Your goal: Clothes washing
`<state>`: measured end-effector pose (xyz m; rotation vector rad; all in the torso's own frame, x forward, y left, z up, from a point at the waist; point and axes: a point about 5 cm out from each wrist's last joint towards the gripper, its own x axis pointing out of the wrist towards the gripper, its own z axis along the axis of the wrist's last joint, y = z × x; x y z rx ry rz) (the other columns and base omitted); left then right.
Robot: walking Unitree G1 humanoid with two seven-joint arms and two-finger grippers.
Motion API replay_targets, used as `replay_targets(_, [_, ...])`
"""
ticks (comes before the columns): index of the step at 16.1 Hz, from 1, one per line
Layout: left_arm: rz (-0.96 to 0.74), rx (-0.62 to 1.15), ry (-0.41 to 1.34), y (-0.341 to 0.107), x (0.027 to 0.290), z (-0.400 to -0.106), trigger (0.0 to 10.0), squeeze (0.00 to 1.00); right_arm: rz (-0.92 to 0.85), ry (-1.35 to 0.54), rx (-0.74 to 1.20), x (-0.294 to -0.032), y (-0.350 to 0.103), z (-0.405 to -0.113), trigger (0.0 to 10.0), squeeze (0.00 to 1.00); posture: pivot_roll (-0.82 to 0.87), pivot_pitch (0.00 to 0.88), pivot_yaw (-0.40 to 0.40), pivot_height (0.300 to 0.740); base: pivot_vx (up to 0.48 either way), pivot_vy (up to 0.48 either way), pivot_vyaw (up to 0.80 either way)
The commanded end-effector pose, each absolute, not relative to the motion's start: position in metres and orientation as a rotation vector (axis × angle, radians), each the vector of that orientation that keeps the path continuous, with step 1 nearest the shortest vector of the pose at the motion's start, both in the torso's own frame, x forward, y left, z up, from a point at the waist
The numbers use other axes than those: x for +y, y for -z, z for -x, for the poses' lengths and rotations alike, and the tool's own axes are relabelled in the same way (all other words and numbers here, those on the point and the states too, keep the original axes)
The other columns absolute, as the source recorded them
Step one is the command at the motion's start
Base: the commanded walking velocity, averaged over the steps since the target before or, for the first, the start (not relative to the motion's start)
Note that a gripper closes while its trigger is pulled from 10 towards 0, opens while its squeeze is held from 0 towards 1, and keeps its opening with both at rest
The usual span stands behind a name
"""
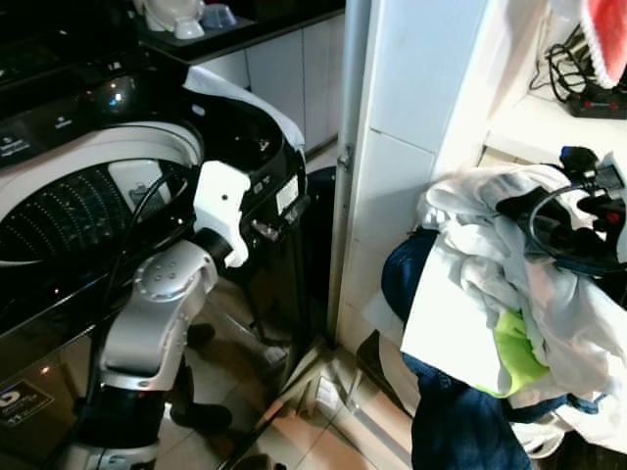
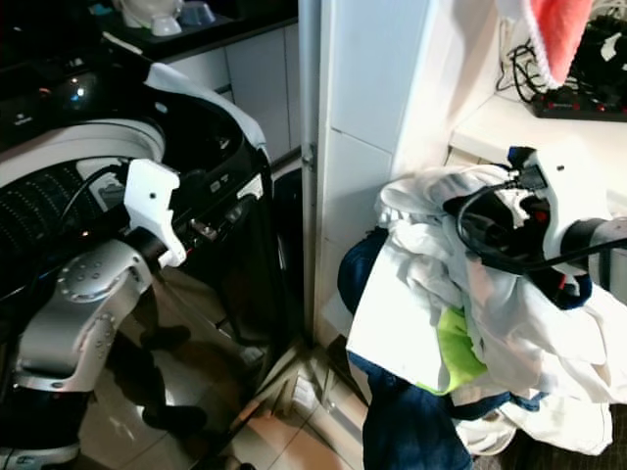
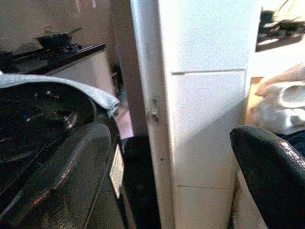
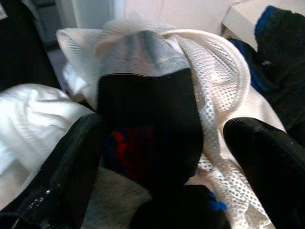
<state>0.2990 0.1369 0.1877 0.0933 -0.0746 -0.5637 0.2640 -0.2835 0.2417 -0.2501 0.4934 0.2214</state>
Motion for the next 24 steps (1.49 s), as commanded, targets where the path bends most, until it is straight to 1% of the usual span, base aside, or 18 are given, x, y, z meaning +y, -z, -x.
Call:
replay_targets(1, [-0.089,-0.081,0.622,-0.194,0.139,-0.294,10.0,0.00,0.245,-0.217,0.499,-0.291,-0.249,-0.258,10.0,0.10,0.02,0.000,0.015,0.740,0.000,0.000,0.00])
replay_targets(2, [-0.088,-0.065,0.686,-0.193,0.139,-0.289,10.0,0.00,0.258,-0.218,0.527,-0.294,-0.250,-0.253,10.0,0.00,0.02,0.000,0.013,0.740,0.000,0.000,0.00])
replay_targets(4, [-0.089,-0.053,0.737,-0.193,0.139,-0.286,10.0,0.00,0.260,-0.224,0.552,-0.296,-0.249,-0.249,10.0,0.00,0.02,0.000,0.014,0.740,0.000,0.000,0.00])
replay_targets(5, [-0.083,-0.047,0.765,-0.192,0.139,-0.283,10.0,0.00,0.253,-0.230,0.565,-0.296,-0.248,-0.248,6.7,0.00,0.02,0.000,0.015,0.740,0.000,0.000,0.00])
replay_targets(6, [-0.074,-0.038,0.807,-0.191,0.137,-0.280,10.0,0.00,0.256,-0.227,0.588,-0.298,-0.245,-0.245,0.0,0.00,0.02,0.000,0.014,0.740,0.000,0.000,0.00])
replay_targets(7, [-0.063,-0.026,0.866,-0.191,0.135,-0.274,10.0,0.00,0.243,-0.238,0.608,-0.299,-0.241,-0.241,0.0,0.00,0.02,0.000,0.014,0.740,0.000,0.000,0.00])
replay_targets(9, [-0.058,-0.011,0.919,-0.191,0.134,-0.269,10.0,0.00,0.218,-0.238,0.626,-0.303,-0.238,-0.238,0.0,0.00,0.02,0.000,0.010,0.740,0.000,0.000,0.00])
replay_targets(11, [-0.048,-0.022,0.919,-0.193,0.135,-0.269,10.0,0.00,0.191,-0.201,0.622,-0.311,-0.238,-0.236,0.0,0.00,0.02,0.000,0.010,0.740,0.000,0.000,0.00])
replay_targets(18, [-0.041,-0.026,0.932,-0.193,0.135,-0.266,10.0,0.00,0.183,-0.194,0.619,-0.318,-0.238,-0.233,0.0,0.00,0.02,0.000,0.000,0.740,0.000,0.000,0.00])
replay_targets(24, [-0.024,-0.035,0.933,-0.194,0.133,-0.265,10.0,0.00,0.183,-0.176,0.600,-0.324,-0.248,-0.232,0.0,0.00,0.02,0.000,-0.017,0.740,0.000,0.000,0.00])
